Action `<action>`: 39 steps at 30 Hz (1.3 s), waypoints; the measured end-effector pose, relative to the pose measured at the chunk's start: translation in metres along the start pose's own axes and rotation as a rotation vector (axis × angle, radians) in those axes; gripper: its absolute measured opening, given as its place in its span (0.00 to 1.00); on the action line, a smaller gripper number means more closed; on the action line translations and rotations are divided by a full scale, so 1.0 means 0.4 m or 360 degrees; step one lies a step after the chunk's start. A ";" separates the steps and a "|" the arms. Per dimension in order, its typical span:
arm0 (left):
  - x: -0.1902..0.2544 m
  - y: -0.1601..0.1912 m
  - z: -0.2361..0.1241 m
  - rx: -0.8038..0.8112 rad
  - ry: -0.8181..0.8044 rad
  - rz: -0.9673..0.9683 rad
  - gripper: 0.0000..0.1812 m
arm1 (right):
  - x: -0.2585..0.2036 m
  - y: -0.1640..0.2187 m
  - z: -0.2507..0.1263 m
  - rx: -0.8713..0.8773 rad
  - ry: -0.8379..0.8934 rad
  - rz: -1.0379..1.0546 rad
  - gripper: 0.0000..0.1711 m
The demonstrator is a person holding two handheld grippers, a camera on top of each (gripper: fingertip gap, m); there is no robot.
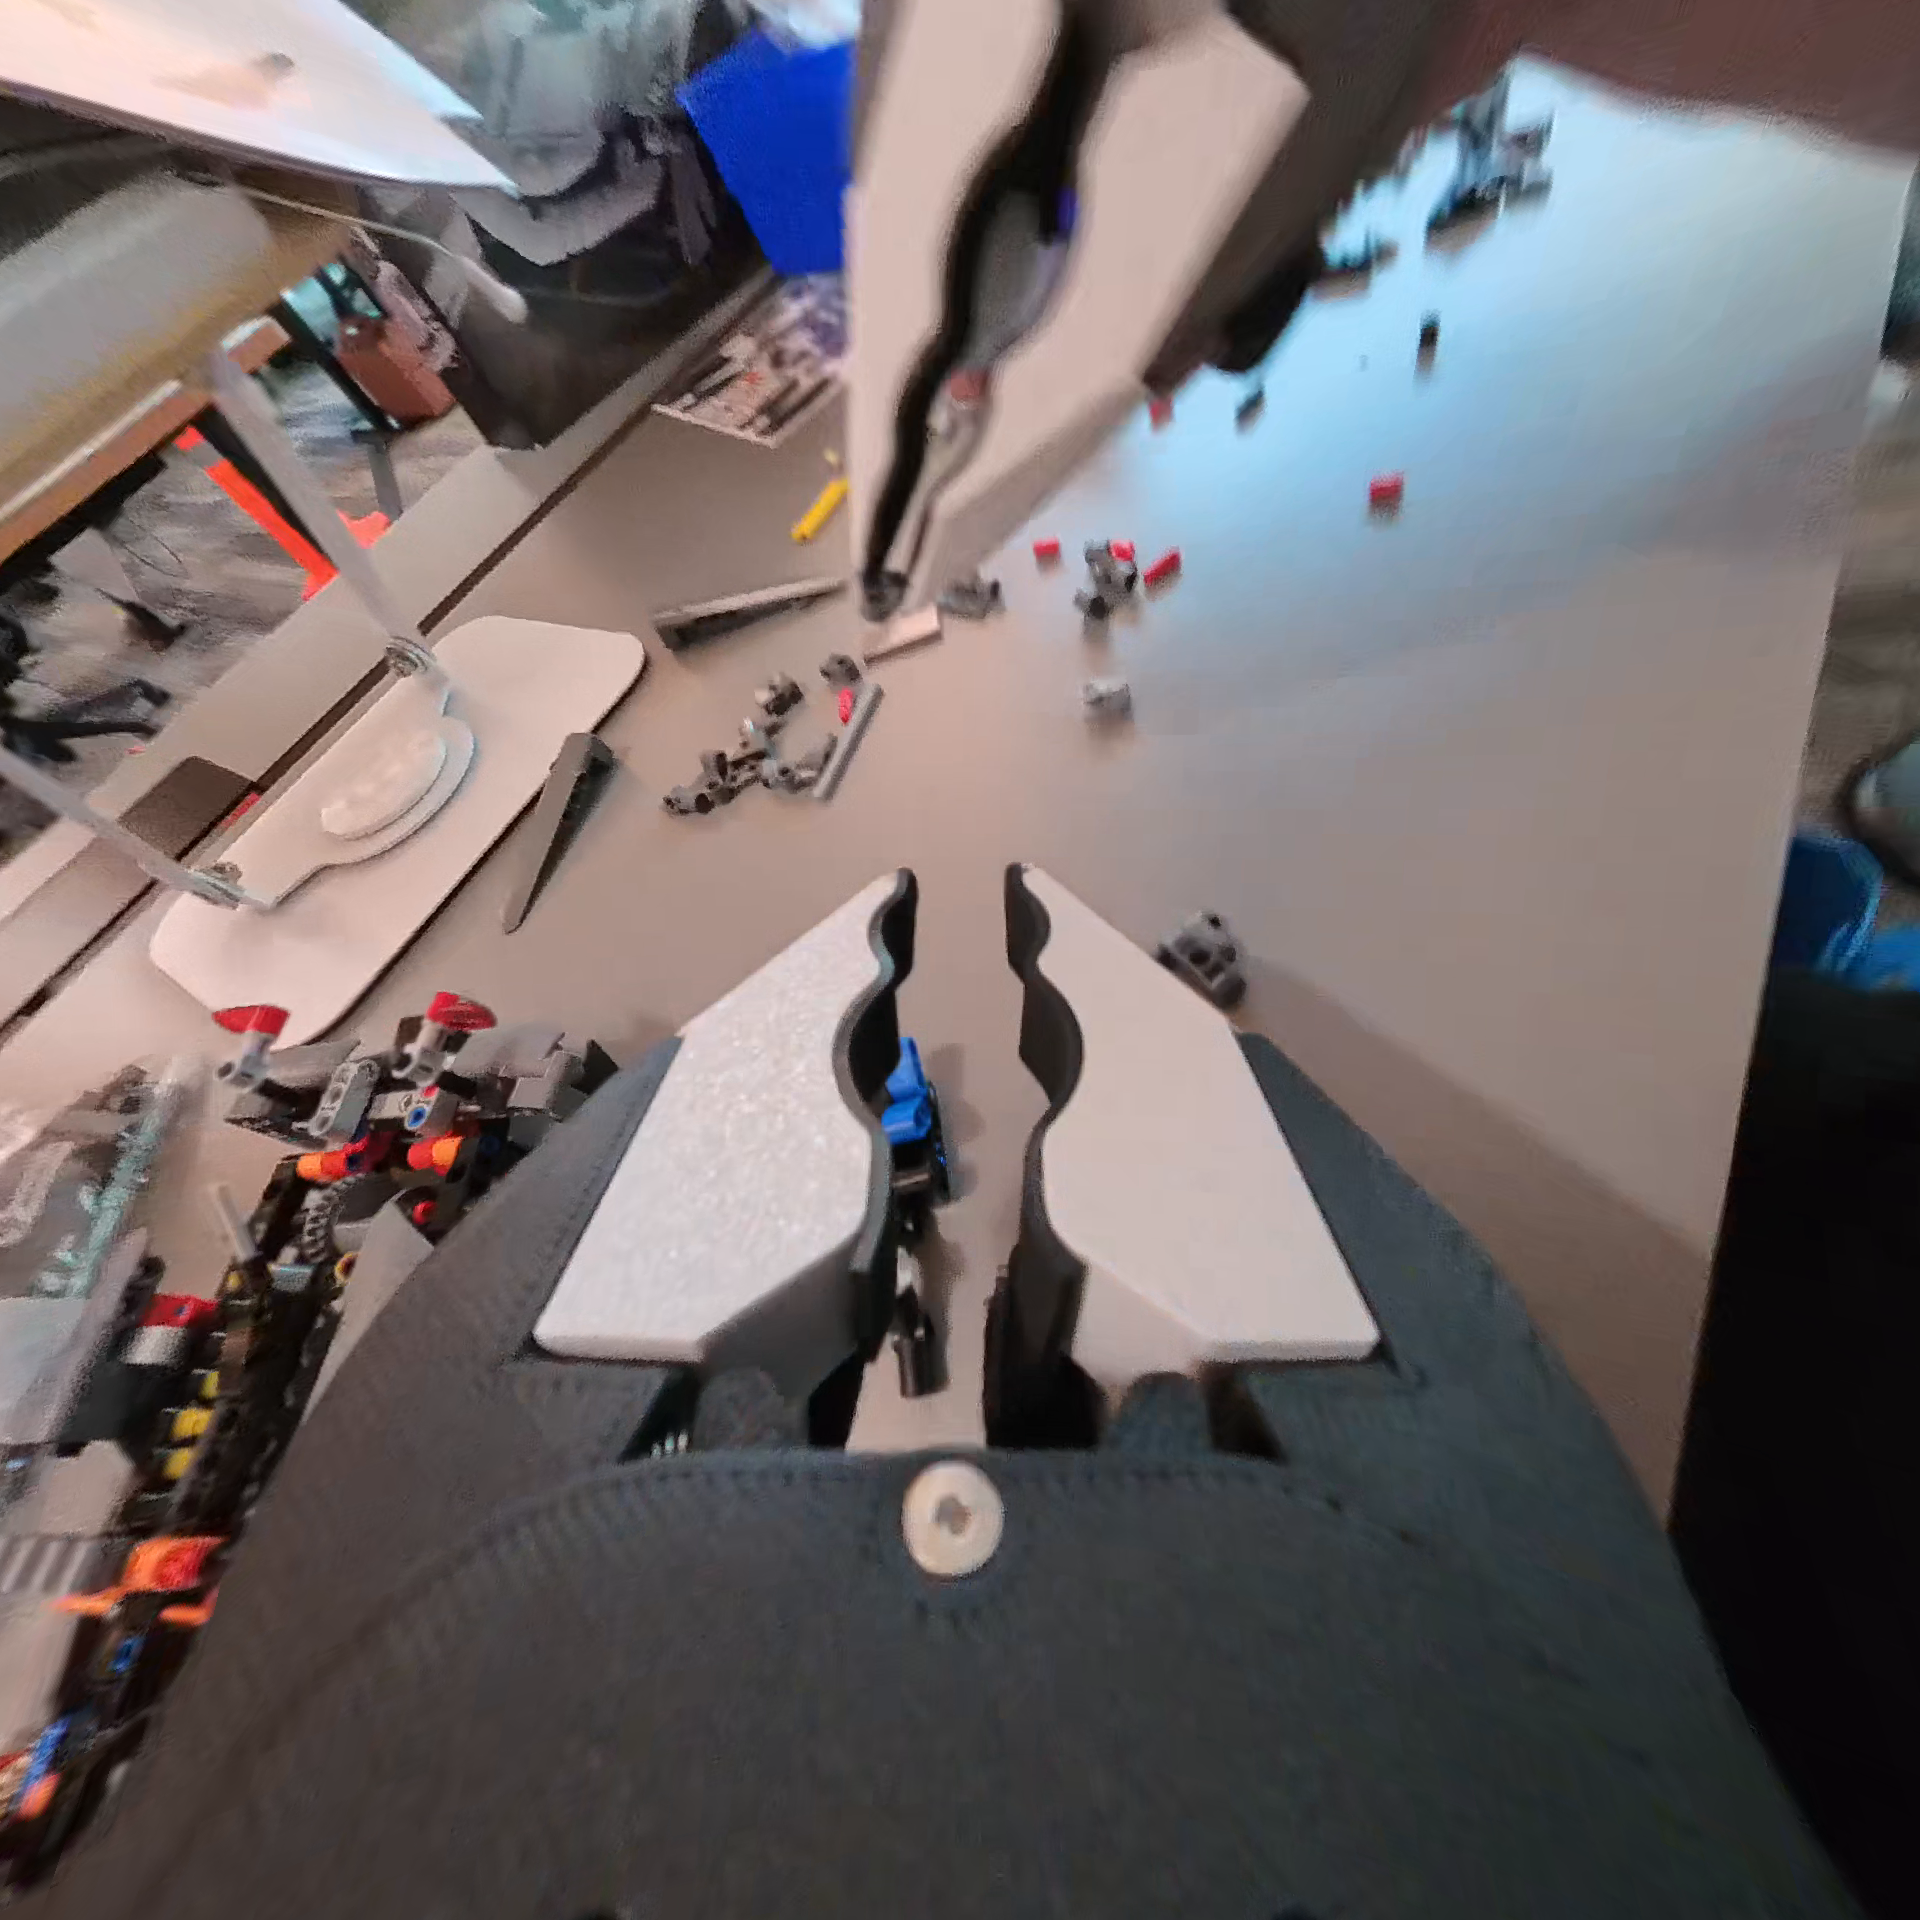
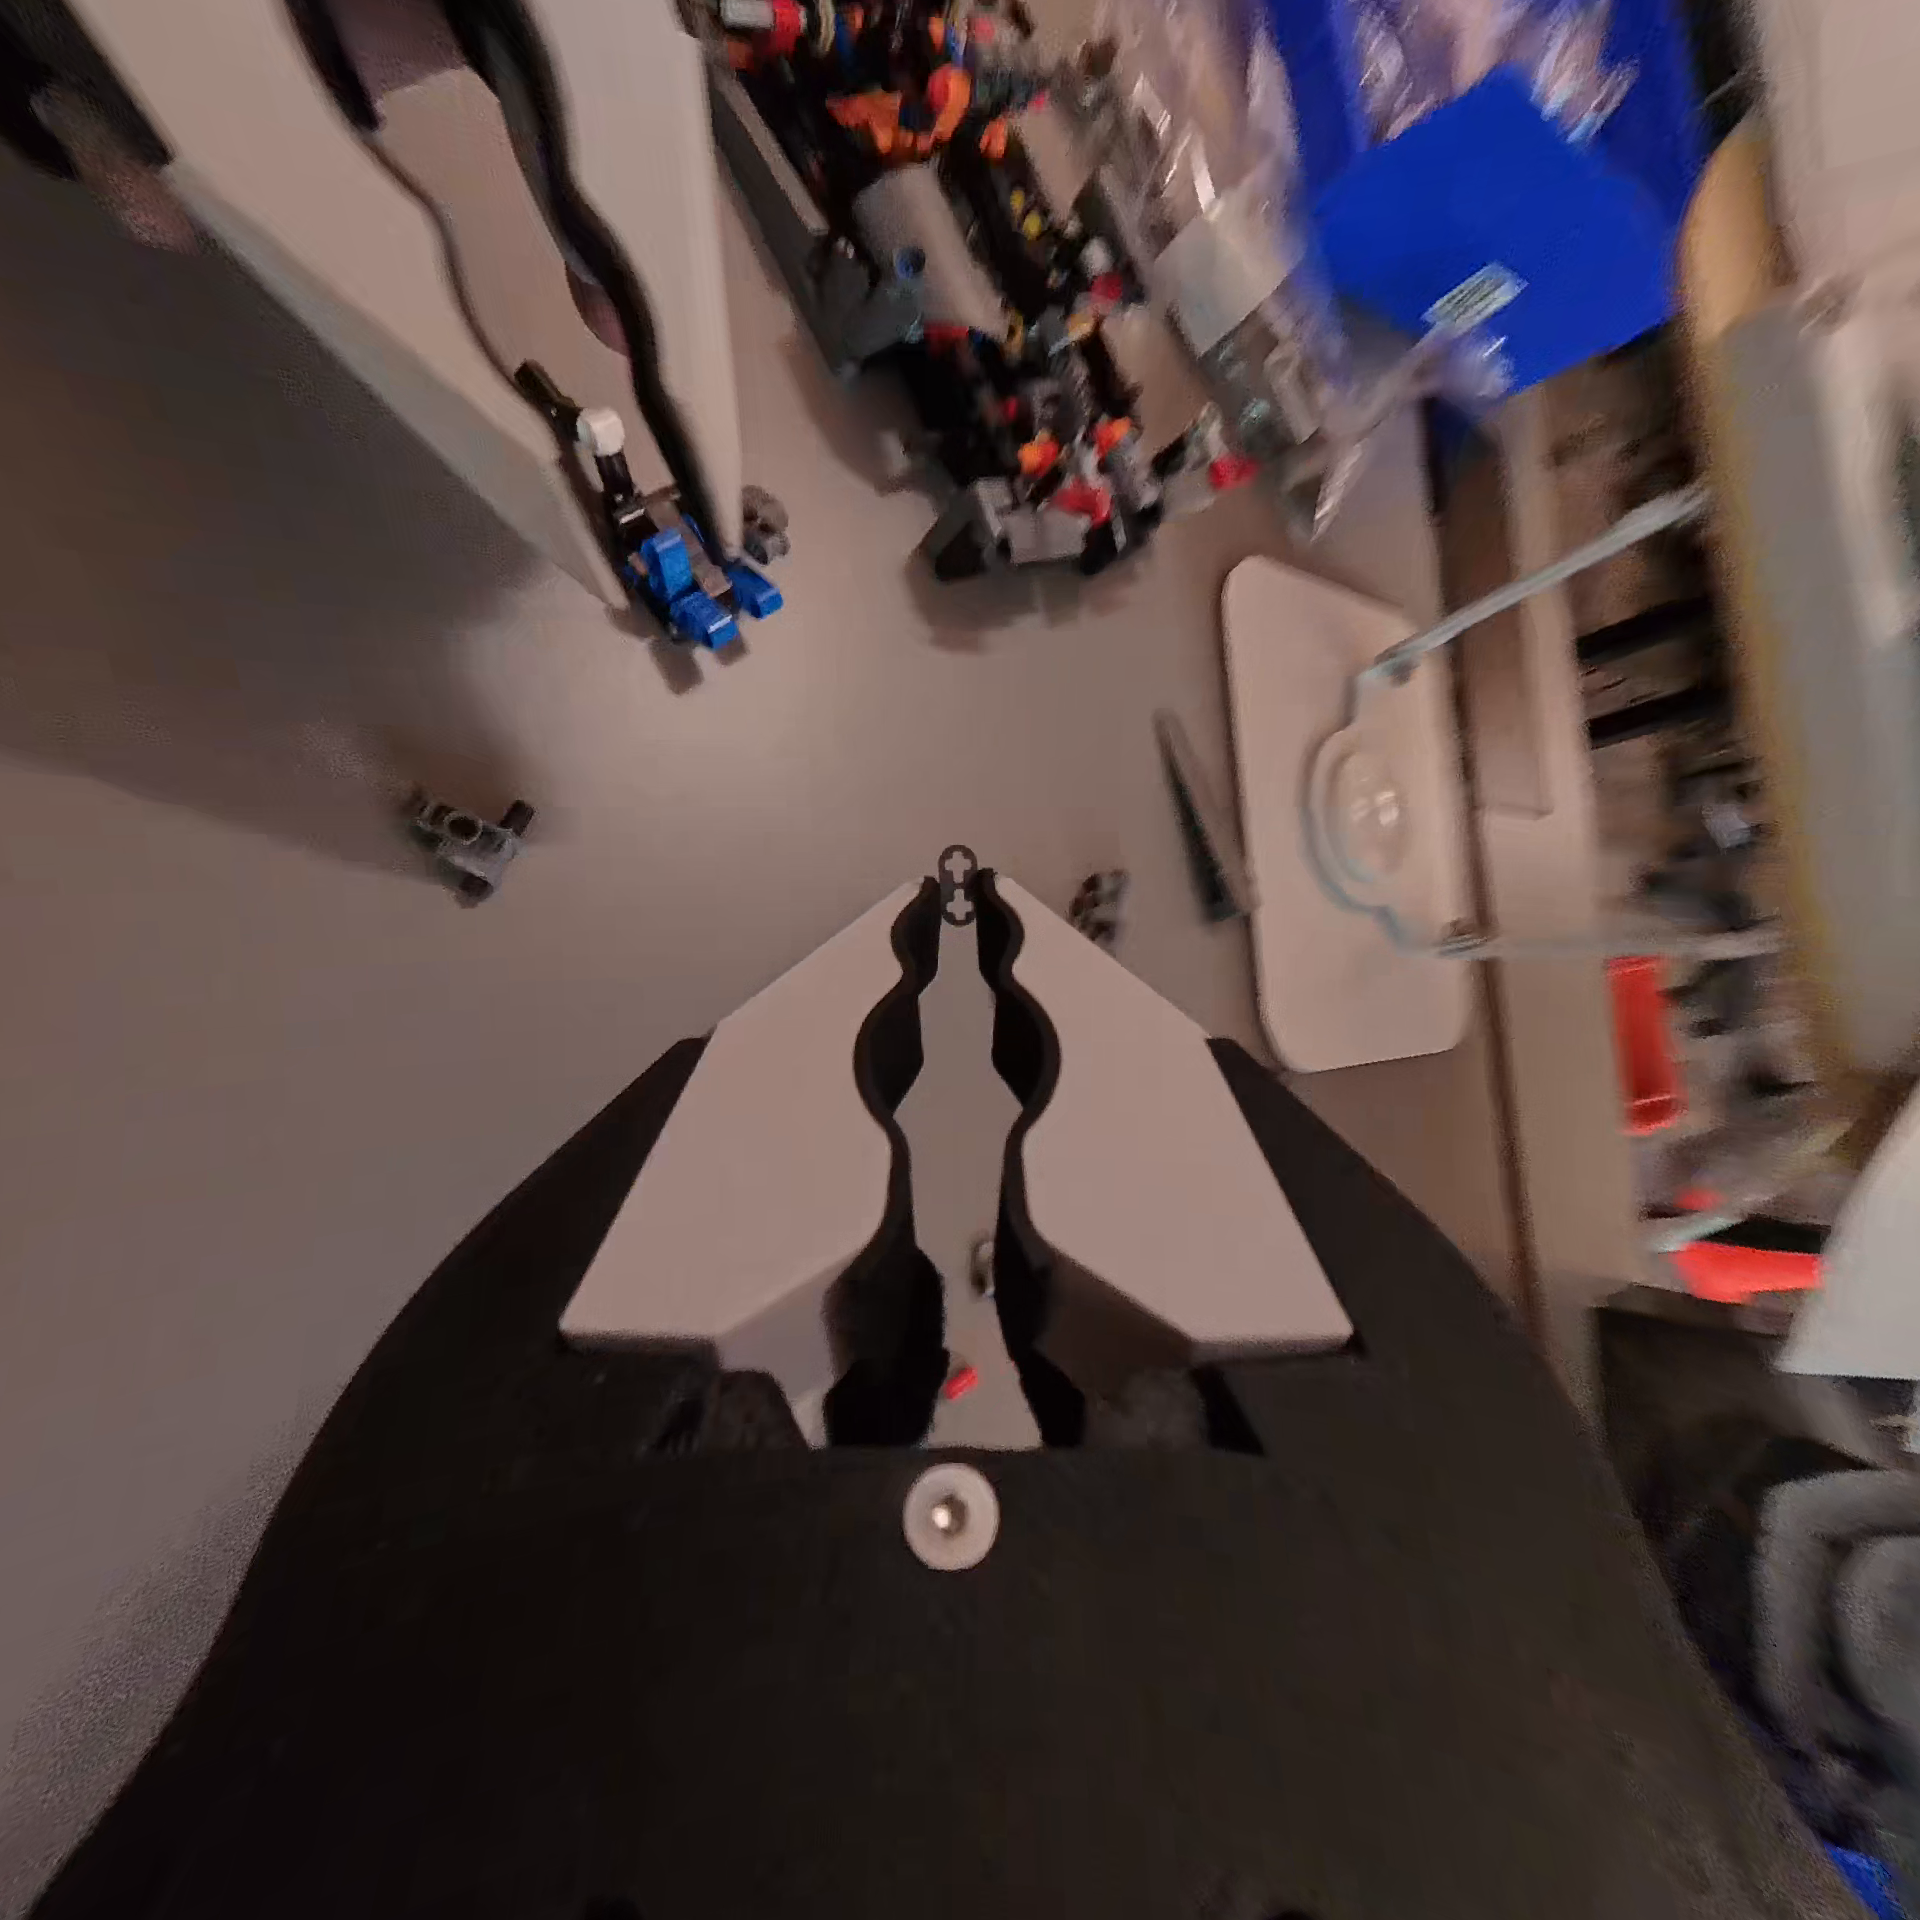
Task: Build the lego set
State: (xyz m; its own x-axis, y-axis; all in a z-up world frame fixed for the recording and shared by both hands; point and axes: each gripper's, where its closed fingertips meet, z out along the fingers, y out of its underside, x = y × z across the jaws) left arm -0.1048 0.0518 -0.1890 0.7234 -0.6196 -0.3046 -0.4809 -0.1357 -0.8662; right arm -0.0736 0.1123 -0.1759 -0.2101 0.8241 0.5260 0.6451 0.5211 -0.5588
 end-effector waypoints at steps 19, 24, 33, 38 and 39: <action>0.016 -0.096 -0.006 0.0361 0.0356 -0.0602 0.01 | -0.099 -0.135 -0.034 0.0205 0.0592 -0.0828 0.02; 0.024 -0.092 -0.003 0.0333 0.0307 -0.0540 0.01 | -0.102 -0.127 -0.038 0.0205 0.0584 -0.0791 0.05; 0.061 -0.097 -0.018 0.0352 0.0203 -0.0204 0.01 | -0.131 -0.108 -0.068 0.0410 0.0031 -0.0223 0.03; 0.077 -0.110 -0.021 0.0367 0.0125 0.0014 0.01 | -0.142 -0.110 -0.074 0.0487 -0.0198 -0.0036 0.01; 0.080 -0.110 -0.020 0.0358 0.0119 0.0044 0.01 | -0.145 -0.110 -0.073 0.0494 -0.0221 -0.0021 0.01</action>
State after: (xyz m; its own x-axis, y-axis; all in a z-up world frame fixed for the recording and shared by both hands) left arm -0.0643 0.0316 -0.1574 0.6686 -0.6775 -0.3065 -0.3714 0.0528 -0.9270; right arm -0.0684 0.0352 -0.1629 -0.3289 0.8281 0.4539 0.3917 0.5570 -0.7324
